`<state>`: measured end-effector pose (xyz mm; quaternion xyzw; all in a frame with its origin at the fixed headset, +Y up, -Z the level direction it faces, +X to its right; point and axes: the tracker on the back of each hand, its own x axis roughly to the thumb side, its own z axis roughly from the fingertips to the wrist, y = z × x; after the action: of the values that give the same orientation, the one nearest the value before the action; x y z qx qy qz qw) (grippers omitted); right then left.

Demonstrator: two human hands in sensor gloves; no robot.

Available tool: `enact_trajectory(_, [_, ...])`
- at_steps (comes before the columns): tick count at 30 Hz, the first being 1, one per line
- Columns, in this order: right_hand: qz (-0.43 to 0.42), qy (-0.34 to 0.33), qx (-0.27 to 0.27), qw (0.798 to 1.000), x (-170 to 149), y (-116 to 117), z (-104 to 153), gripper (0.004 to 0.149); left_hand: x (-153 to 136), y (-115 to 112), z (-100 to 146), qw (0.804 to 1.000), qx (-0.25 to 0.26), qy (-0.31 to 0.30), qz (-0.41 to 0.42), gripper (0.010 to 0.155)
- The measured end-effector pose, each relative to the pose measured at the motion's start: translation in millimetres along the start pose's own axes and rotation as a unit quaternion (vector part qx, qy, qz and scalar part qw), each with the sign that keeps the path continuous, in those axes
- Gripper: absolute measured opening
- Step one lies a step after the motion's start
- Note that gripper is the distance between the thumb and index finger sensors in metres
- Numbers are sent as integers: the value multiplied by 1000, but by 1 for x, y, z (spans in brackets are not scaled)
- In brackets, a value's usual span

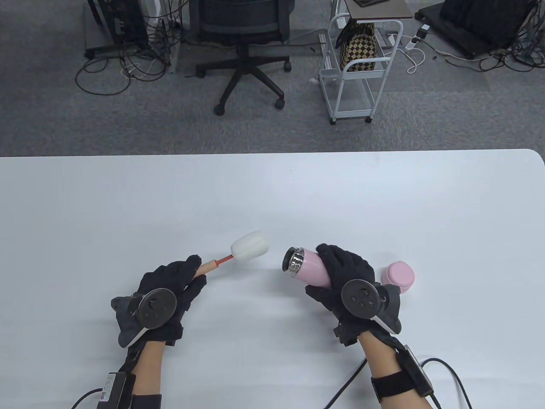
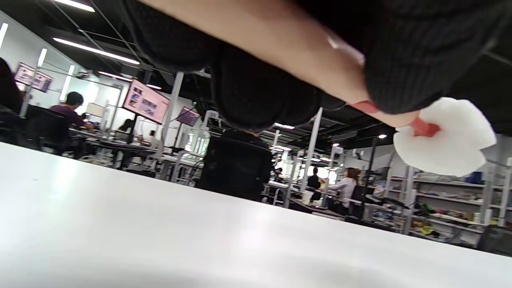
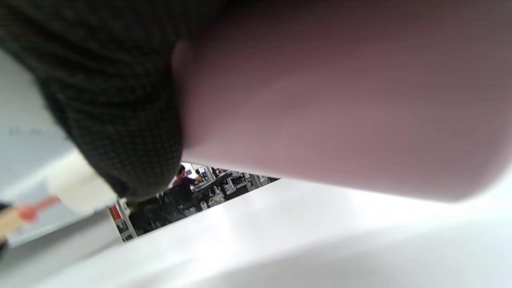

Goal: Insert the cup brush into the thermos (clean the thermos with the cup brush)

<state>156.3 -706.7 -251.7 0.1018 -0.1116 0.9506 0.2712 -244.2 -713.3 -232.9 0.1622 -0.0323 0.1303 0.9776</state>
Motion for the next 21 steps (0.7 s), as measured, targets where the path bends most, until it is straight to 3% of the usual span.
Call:
enact_trajectory(3, [-76, 26, 8, 997, -6, 3, -1, 84, -5, -5, -2, 999, -14, 42, -26, 53])
enact_trajectory(10, [-161, 57, -11, 985, -9, 5, 1, 84, -20, -19, -6, 990, -65, 116, -55, 52])
enact_trajectory(21, [-262, 83, 5, 962, -6, 19, 4, 80, -21, -35, -8, 969, -142, 158, -129, 52])
